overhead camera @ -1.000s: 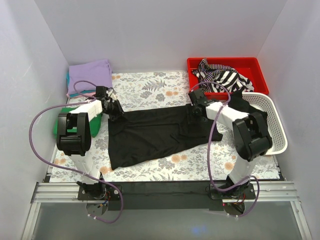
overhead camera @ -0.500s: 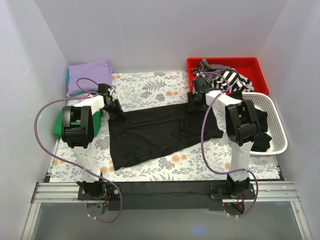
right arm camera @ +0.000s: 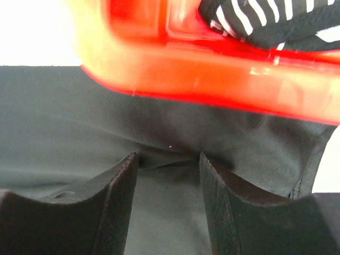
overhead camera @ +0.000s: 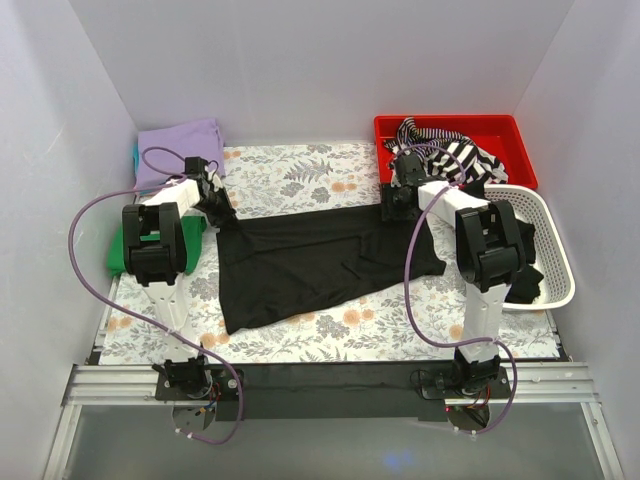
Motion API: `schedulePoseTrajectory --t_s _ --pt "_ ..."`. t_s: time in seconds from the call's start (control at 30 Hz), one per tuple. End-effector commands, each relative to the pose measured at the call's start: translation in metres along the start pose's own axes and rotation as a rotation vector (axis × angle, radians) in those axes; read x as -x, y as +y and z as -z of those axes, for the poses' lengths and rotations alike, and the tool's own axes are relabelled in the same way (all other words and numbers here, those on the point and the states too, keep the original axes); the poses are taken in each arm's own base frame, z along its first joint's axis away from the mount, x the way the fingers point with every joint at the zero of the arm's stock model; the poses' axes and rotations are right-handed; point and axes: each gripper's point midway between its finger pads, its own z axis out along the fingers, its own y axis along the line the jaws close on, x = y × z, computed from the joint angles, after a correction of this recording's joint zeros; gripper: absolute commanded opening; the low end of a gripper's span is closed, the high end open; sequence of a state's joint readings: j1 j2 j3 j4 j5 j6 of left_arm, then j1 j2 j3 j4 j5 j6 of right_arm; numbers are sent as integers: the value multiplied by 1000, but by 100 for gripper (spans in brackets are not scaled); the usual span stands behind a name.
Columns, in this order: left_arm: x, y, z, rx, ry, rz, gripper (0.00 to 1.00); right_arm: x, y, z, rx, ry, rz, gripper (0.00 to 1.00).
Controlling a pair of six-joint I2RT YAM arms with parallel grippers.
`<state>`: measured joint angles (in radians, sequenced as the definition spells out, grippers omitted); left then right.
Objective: Fold and stack the t-shirts
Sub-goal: Fold the tshirt
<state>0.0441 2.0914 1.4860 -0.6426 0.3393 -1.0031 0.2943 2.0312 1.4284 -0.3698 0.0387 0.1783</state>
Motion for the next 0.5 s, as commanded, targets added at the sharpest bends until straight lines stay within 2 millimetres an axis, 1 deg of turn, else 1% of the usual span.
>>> schedulePoseTrajectory --t_s 0.0,0.03,0.07,0.1,0.13,0.2,0.23,0.3,0.33,0.37,0.4,0.43,0.47 --pt "5 21 -8 67 -25 -51 4 -19 -5 14 5 24 34 57" --pt "11 15 -5 45 -59 -59 5 -5 0 30 11 -35 46 57" --pt "14 10 -1 26 -79 -63 7 -1 3 39 14 -58 53 57" --pt "19 -2 15 -16 -116 -77 11 3 6 48 23 -81 71 58" --pt "27 -9 22 -38 -159 -93 13 12 11 65 35 -133 82 58" --pt "37 -27 42 -89 -231 -116 18 18 16 83 53 -177 95 59" --pt "45 -40 63 -117 -286 -137 19 23 23 99 77 -214 104 60" --pt "51 -56 83 -154 -334 -157 22 26 33 112 119 -241 123 61" --pt "52 -70 95 -187 -360 -166 24 25 42 119 155 -243 139 61" --pt "52 -85 114 -221 -393 -182 24 21 46 123 165 -226 145 61" --pt "49 -92 122 -237 -399 -184 24 17 52 125 180 -216 156 60" --pt "32 -110 122 -269 -371 -204 24 9 66 126 208 -199 182 59" --pt "21 -119 132 -288 -370 -211 24 2 73 126 218 -182 195 59"
